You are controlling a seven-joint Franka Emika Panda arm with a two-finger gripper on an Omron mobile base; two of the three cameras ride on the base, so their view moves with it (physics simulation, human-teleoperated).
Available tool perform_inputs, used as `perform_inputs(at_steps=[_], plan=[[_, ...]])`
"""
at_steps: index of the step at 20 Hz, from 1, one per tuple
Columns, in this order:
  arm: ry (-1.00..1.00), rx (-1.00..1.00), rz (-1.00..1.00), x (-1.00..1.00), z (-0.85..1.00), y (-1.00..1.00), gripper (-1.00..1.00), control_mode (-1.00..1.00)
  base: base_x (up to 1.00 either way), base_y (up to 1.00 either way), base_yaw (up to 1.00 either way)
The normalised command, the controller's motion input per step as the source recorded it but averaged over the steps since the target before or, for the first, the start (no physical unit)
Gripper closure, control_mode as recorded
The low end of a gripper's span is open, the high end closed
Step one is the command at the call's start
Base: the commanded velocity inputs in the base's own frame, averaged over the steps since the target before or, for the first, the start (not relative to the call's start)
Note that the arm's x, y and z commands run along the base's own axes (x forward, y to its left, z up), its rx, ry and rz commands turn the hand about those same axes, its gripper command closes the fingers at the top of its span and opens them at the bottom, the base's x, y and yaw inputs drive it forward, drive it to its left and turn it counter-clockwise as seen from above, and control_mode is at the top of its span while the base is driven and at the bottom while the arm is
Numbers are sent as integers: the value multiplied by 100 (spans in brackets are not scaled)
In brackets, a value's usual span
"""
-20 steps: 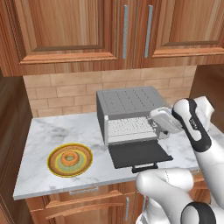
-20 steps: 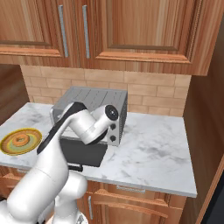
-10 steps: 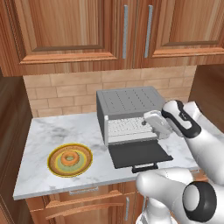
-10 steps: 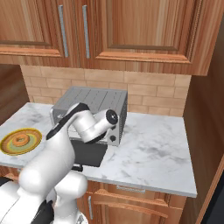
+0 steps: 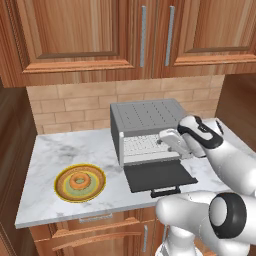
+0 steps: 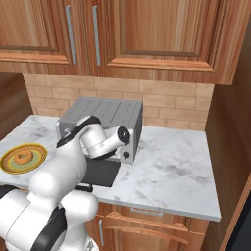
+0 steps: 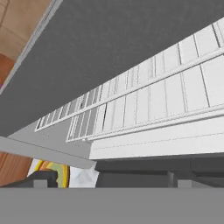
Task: Pick up the bagel from the plate, place it on the toaster oven rack, close the door, and set the timer.
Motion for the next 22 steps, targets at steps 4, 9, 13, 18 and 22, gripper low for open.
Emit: perform_inputs(at_steps=[4, 9, 13, 18, 22], plan=[[-8, 0, -1, 0, -23, 13, -100, -100, 0, 0, 0], [-6, 0, -1, 2, -20, 13, -100, -100, 0, 0, 0], [-1, 0, -2, 8, -17, 7, -100, -100, 0, 0, 0], [0, 0, -2, 15, -12, 4, -100, -100, 0, 0, 0], [0, 0, -3, 17, -9, 3, -100, -100, 0, 0, 0]])
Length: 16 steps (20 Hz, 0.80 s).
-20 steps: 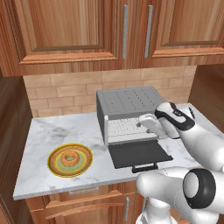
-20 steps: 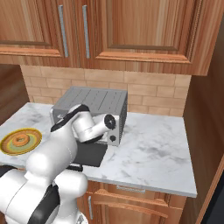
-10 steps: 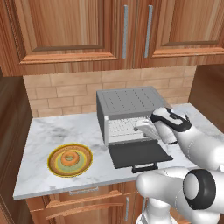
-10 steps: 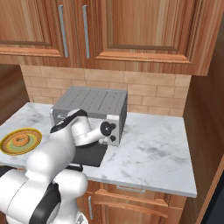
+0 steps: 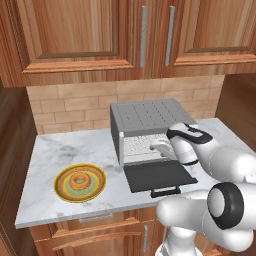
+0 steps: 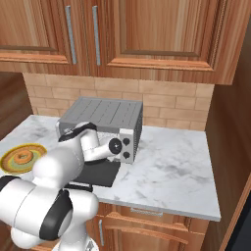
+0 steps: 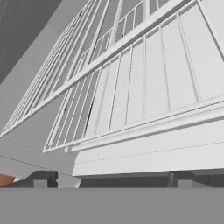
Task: Pick up the bagel from the plate, place it on the toaster oven rack, close the door, and set the timer.
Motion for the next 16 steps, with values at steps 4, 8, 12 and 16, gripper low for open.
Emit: perform_inputs(at_steps=[4, 8, 12, 16], plan=[[-3, 2, -3, 10, -3, 0, -100, -100, 0, 0, 0], [-7, 4, -2, 0, 0, 0, -100, -100, 0, 0, 0], [-4, 5, -2, 3, 0, 0, -100, -100, 0, 0, 0], [-1, 4, -2, 11, -1, 0, -100, -100, 0, 0, 0]])
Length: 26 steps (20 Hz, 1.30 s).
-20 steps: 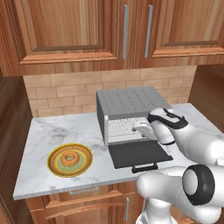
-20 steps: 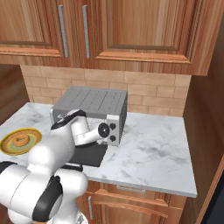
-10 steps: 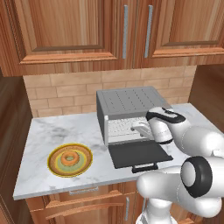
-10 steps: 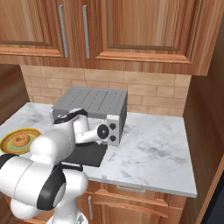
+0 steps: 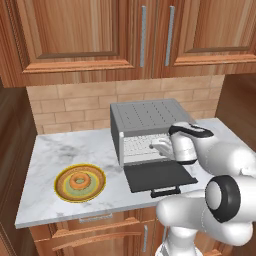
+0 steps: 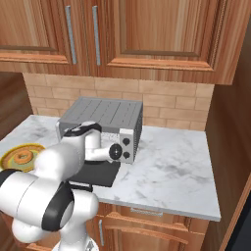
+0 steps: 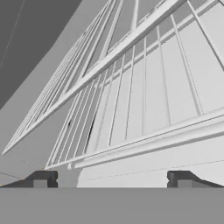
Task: Pick up the bagel from the plate, place it on the toaster oven rack, close the door, and set the timer.
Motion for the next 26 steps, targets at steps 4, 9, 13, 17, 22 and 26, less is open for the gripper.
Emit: perform_inputs(at_steps=[4, 9, 13, 17, 22, 26], plan=[[0, 4, -2, 11, 0, 0, -100, -100, 0, 0, 0], [0, 3, -3, 13, -7, 0, -100, -100, 0, 0, 0], [0, 2, -3, 16, -13, 0, -100, -100, 0, 0, 0], [0, 2, -4, 20, -15, 3, -100, -100, 0, 0, 0], [0, 1, -4, 19, -17, 3, -100, -100, 0, 0, 0], [0, 1, -4, 18, -20, 2, -100, -100, 0, 0, 0]])
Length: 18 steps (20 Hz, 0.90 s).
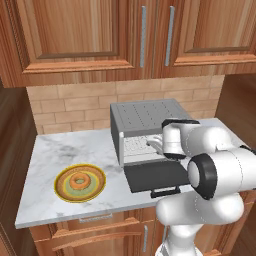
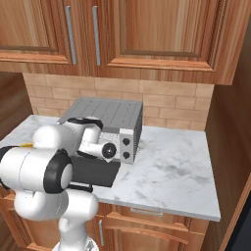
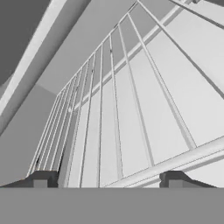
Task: Pick up the bagel from the plate, place it on the toaster oven rack, close the door, and set the timer.
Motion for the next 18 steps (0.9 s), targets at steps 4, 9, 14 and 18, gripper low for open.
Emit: perform_inputs(at_steps=[4, 9, 14, 18], plan=[[0, 1, -3, 16, -26, 2, 100, -100, 0, 0, 0], [0, 3, -1, 9, -25, 2, 100, -100, 0, 0, 0], [0, 2, 0, -4, -25, 0, 100, -100, 0, 0, 0], [2, 0, 0, -36, -31, 0, 100, -100, 0, 0, 0]])
